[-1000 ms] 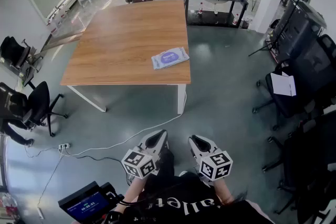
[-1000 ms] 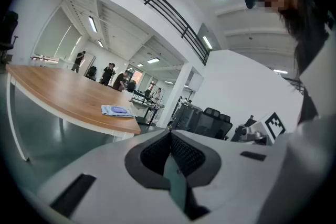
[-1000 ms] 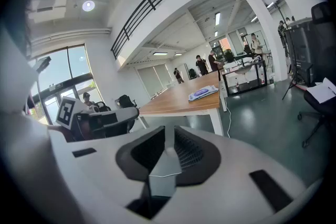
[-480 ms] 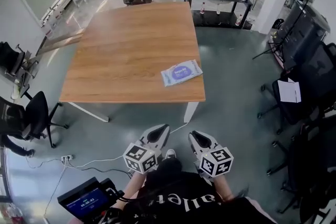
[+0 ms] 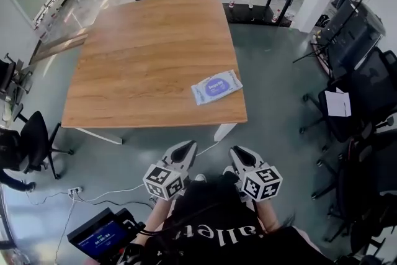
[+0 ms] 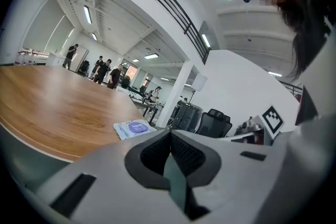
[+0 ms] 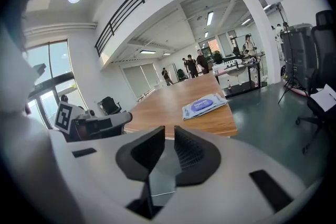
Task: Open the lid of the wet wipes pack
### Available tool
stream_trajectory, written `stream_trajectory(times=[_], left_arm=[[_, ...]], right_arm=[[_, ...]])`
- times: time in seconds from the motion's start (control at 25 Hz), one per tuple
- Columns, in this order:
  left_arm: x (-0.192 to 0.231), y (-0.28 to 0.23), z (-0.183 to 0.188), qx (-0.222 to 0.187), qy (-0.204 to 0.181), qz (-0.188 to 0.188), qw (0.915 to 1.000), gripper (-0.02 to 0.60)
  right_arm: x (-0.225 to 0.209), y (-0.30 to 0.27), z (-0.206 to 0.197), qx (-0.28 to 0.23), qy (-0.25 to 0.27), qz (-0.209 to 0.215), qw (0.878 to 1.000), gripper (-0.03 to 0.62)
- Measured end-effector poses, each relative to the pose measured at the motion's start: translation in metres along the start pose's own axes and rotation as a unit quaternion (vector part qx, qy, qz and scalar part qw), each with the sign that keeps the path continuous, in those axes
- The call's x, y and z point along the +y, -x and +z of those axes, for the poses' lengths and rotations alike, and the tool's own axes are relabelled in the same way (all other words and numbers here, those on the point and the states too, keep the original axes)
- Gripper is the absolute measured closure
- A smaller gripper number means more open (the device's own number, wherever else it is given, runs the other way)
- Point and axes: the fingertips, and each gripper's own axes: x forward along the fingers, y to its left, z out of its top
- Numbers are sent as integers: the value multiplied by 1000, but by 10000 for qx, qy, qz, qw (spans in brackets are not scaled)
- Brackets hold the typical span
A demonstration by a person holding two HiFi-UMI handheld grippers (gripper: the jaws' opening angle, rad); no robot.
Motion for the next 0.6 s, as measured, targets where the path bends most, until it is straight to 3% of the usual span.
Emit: stream_trajectory(times=[0.2, 0.6], left_arm=[[17, -4, -1, -26, 239, 135, 9996, 580], [80, -28, 21, -228, 446, 849, 9951, 580]], right_arm=[[-14, -19, 18, 139, 77, 44, 9999, 531], [-32, -95, 64, 344, 301, 539, 9975, 531]])
